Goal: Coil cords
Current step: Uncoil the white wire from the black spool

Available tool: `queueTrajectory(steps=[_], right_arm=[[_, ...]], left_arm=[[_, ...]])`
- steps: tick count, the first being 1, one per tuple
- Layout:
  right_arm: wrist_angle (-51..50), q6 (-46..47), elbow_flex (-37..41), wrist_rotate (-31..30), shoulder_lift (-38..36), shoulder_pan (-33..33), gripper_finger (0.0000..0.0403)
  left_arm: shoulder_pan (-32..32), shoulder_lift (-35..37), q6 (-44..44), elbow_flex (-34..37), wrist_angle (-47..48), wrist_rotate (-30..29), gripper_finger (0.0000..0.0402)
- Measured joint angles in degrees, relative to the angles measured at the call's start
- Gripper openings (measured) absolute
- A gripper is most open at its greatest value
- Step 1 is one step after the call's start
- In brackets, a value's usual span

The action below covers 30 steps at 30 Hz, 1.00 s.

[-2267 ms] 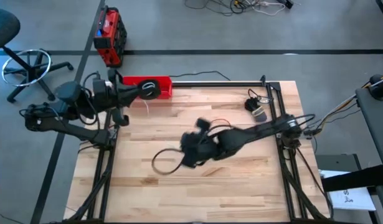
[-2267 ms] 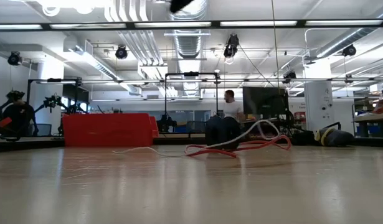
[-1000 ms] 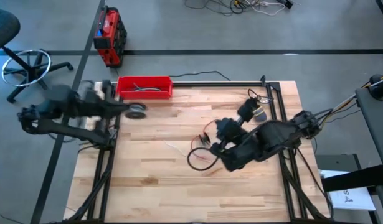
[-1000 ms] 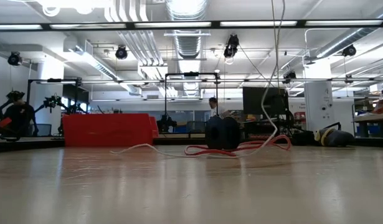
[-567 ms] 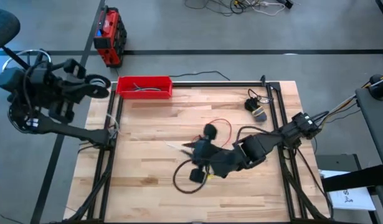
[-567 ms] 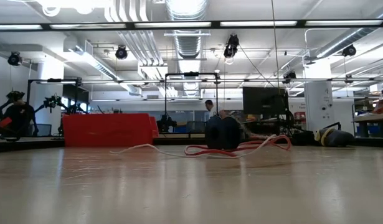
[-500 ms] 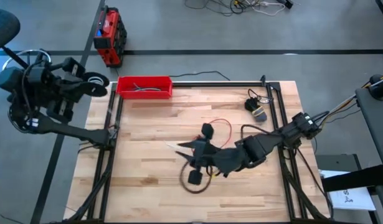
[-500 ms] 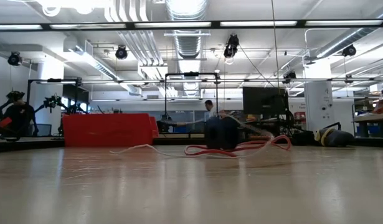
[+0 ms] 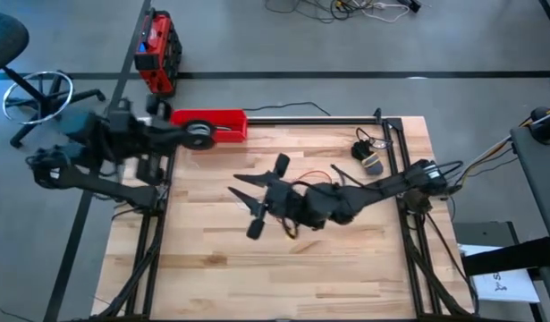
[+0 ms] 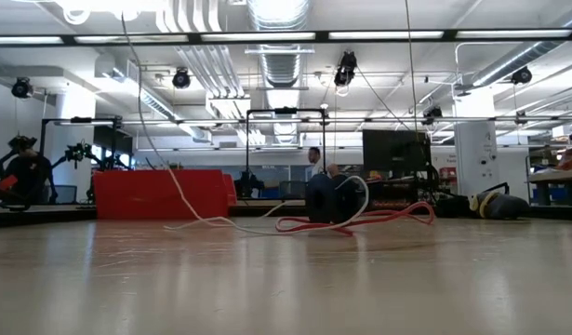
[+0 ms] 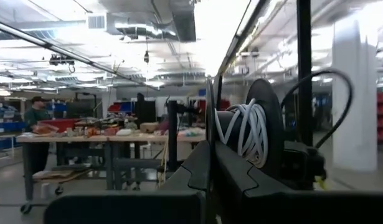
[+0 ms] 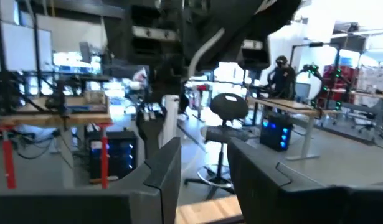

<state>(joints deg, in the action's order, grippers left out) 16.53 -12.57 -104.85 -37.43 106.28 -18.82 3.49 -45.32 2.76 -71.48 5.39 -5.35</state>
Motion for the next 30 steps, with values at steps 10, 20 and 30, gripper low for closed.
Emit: queueTrajectory(steps=[10, 20, 30], right_arm=[[0.5, 0.4, -1.6, 0.4, 3.4, 3.4, 0.0118], [2.0, 3.0, -1.8, 6.4, 3.3, 3.6, 0.0116], [-0.5, 3.0, -1.8, 6.5, 3.0, 3.5, 0.0088]], left_arm=[[0.1, -8.5, 1.2, 2.8, -6.6, 4.5, 0.0000], [0.2, -12.1, 1.2, 2.9, -8.9, 4.6, 0.0000], [0.2, -10.0, 1.2, 2.8, -8.4, 4.6, 0.0000]])
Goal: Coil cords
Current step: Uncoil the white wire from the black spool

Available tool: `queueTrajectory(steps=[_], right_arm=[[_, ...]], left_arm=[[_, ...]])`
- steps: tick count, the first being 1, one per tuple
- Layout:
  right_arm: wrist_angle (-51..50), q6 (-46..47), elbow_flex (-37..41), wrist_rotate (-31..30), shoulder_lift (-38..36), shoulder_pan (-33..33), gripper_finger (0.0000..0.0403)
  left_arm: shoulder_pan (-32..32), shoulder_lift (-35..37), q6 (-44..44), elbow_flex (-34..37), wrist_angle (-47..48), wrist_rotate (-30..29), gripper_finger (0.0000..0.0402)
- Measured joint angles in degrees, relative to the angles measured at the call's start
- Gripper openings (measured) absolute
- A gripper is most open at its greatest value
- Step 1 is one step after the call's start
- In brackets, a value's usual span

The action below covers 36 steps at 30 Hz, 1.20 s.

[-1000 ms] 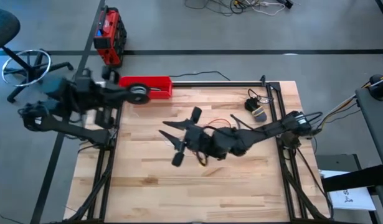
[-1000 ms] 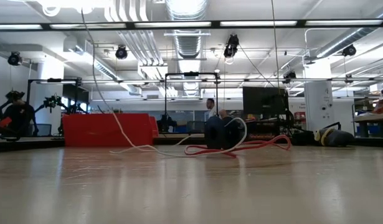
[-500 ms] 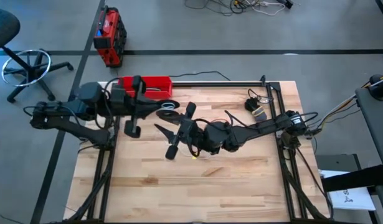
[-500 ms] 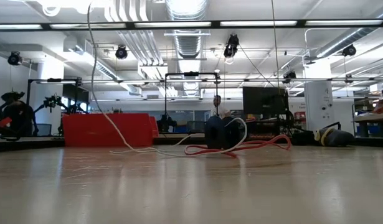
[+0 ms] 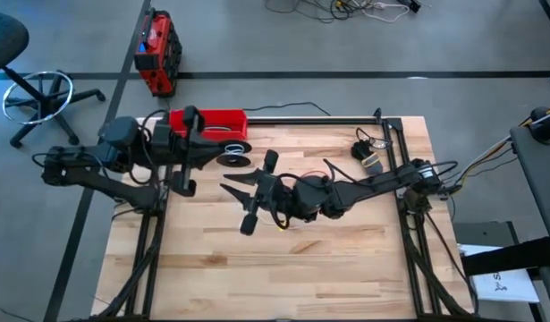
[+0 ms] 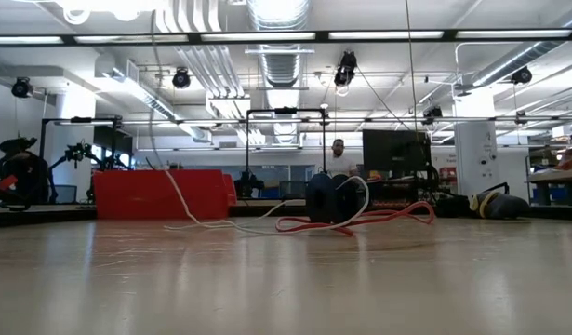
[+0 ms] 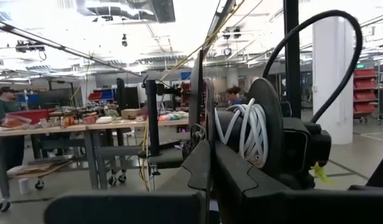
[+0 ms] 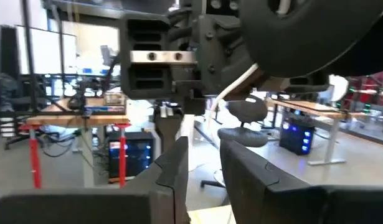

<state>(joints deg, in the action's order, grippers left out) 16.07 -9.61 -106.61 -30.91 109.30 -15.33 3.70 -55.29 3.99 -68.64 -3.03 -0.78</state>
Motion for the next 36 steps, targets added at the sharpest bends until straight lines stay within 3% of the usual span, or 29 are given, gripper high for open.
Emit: queueTrajectory(steps=[4, 17, 21, 27, 36], right_arm=[[0.1, 0.0, 0.0, 2.5, -0.1, 0.0, 0.0084], [2.5, 0.8, 0.0, 2.5, -0.1, 0.7, 0.0101], [2.2, 1.2, 0.0, 2.4, -0.1, 0.7, 0.0078], [1.7, 2.2, 0.0, 2.5, -0.1, 0.6, 0.0011], [-2.8, 8.9, 0.0, 1.5, -0.1, 1.0, 0.0003]], left_arm=[[0.0, 0.9, 0.0, 0.3, 0.1, 0.0, 0.0000], [0.0, -2.6, 0.0, 1.0, -2.3, 0.0, 0.0000], [0.0, -3.5, 0.1, 1.0, -2.9, 0.0, 0.0000], [0.0, -3.2, 1.5, 1.0, -2.6, -0.2, 0.0000], [0.0, -3.9, 10.0, 1.0, 0.7, -11.2, 0.0000]])
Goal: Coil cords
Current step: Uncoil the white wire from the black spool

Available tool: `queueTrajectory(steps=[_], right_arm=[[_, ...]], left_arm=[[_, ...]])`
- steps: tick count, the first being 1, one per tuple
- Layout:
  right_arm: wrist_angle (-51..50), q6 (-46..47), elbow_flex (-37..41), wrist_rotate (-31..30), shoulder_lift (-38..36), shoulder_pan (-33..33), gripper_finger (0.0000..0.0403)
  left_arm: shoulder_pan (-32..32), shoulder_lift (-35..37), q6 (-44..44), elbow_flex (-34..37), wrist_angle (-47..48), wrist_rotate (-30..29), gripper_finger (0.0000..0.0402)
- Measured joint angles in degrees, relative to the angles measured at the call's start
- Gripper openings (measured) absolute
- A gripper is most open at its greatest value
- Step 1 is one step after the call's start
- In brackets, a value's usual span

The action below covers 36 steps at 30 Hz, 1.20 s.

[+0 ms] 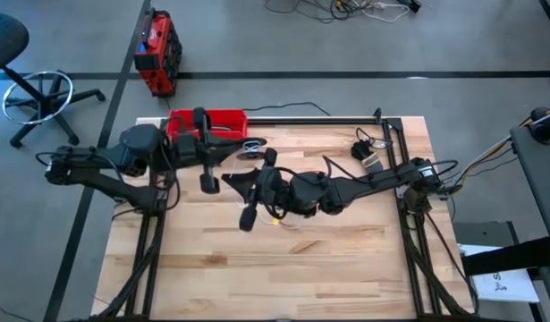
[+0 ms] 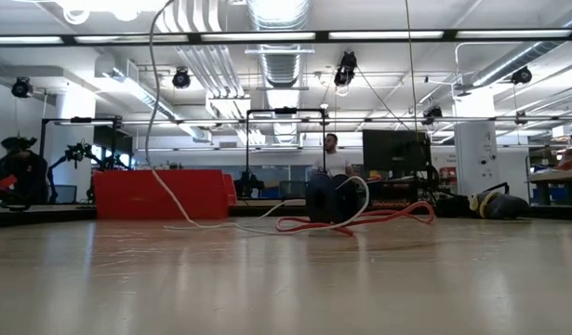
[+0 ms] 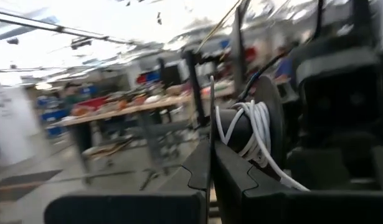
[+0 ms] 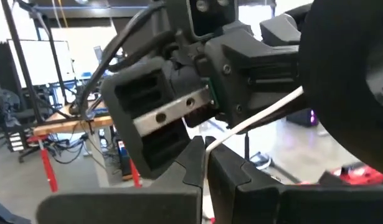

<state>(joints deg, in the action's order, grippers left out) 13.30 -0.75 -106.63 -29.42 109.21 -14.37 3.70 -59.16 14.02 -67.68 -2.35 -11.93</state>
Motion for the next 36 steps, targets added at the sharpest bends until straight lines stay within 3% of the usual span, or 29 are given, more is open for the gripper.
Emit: queueTrajectory(steps=[12, 15, 19, 23, 28, 32, 36], right_arm=[[-10.5, 2.7, 0.1, -3.1, -4.6, -1.3, 0.0003], [-11.7, 2.9, -0.1, -3.4, -5.7, -1.7, 0.0003], [-16.3, 2.1, 0.1, -6.0, -7.7, -2.7, 0.0002], [-27.9, 2.9, -0.1, -11.2, -11.9, -3.4, 0.0002], [-45.3, 13.1, 0.4, -11.5, -12.2, -3.3, 0.0002], [-47.3, 18.2, 1.7, -10.7, -10.5, -3.1, 0.0002], [-44.0, 19.9, 1.9, -5.8, -6.9, -3.1, 0.0002]], left_arm=[[-0.1, 0.9, 7.0, 1.9, 8.3, -13.7, 0.0000], [-0.2, 2.0, 6.9, 1.9, 9.0, -14.8, 0.0000], [-0.2, 2.7, 6.9, 1.9, 12.4, -14.9, 0.0000], [-0.2, 4.8, 4.3, 1.9, 12.8, -14.5, 0.0000], [-0.2, 6.5, -1.4, 1.9, 8.8, -6.7, 0.0000], [-0.2, 6.4, -5.2, 1.9, 3.8, -5.0, 0.0000], [-0.2, 4.5, -5.5, 1.9, 2.1, -7.4, 0.0000]])
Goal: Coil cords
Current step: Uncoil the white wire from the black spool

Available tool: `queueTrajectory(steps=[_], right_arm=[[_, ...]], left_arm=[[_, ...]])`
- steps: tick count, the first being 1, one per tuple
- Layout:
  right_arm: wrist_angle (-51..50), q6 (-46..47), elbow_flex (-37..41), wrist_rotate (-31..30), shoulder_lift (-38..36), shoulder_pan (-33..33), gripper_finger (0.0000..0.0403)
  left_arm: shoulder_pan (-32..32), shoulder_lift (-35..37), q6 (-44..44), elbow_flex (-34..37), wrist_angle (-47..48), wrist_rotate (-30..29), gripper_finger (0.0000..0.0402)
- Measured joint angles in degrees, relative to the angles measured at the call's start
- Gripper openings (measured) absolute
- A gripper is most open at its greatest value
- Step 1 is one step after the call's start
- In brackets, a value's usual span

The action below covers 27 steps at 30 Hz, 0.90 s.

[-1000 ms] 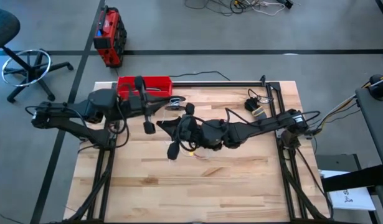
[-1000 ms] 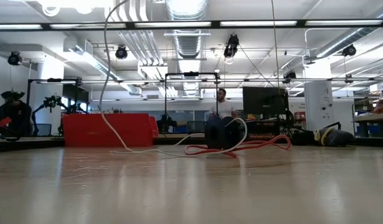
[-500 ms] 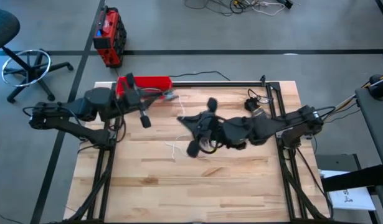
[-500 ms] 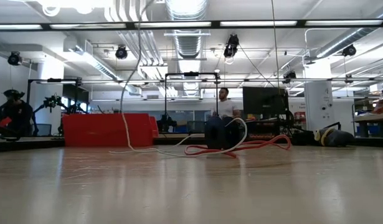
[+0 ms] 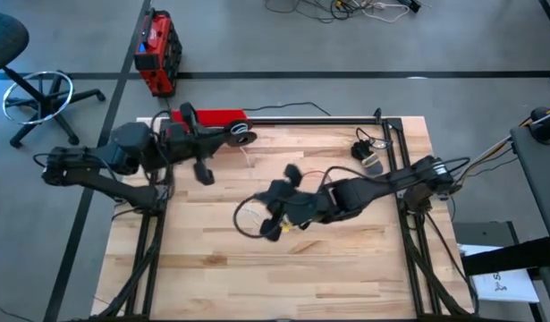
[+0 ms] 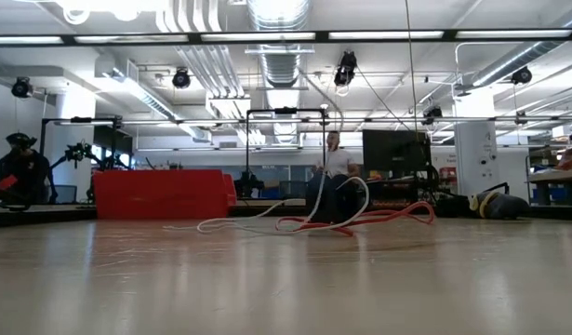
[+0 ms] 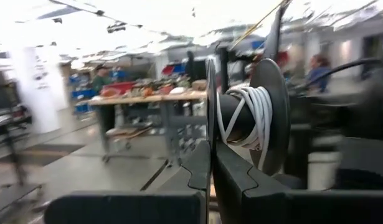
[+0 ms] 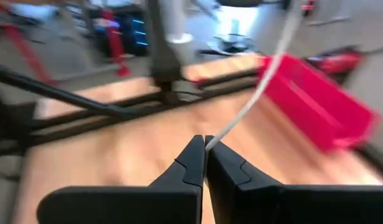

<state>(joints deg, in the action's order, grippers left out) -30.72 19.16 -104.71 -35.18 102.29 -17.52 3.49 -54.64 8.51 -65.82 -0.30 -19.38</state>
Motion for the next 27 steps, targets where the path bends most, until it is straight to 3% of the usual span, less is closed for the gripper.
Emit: queueTrajectory(steps=[6, 11, 15, 18, 23, 27], right_arm=[[10.9, -2.4, -1.4, 12.1, 1.8, -0.6, 0.0002], [11.0, -7.1, -7.1, 12.9, 1.5, -2.2, 0.0002], [9.7, -13.4, -14.6, 12.6, 1.1, -3.8, 0.0002], [4.2, -17.2, -20.8, 10.4, 1.1, -4.6, 0.0002], [-8.4, -17.7, -30.4, -0.6, 1.0, -5.4, 0.0002], [-7.9, -19.3, -29.0, -4.6, -2.6, -5.4, 0.0002]], left_arm=[[0.0, -3.8, 7.5, 0.0, 4.8, -11.7, 0.0000], [0.0, -6.2, 10.5, 0.0, 10.7, -17.5, 0.0000], [0.0, -7.6, 10.9, 0.0, 13.7, -18.7, 0.0000], [0.1, -8.1, 10.9, 0.0, 14.7, -18.5, 0.0000], [0.0, -7.2, 11.4, 0.0, 16.3, -18.6, 0.0000], [0.1, -4.2, 12.0, -1.8, 16.5, -18.7, 0.0000]])
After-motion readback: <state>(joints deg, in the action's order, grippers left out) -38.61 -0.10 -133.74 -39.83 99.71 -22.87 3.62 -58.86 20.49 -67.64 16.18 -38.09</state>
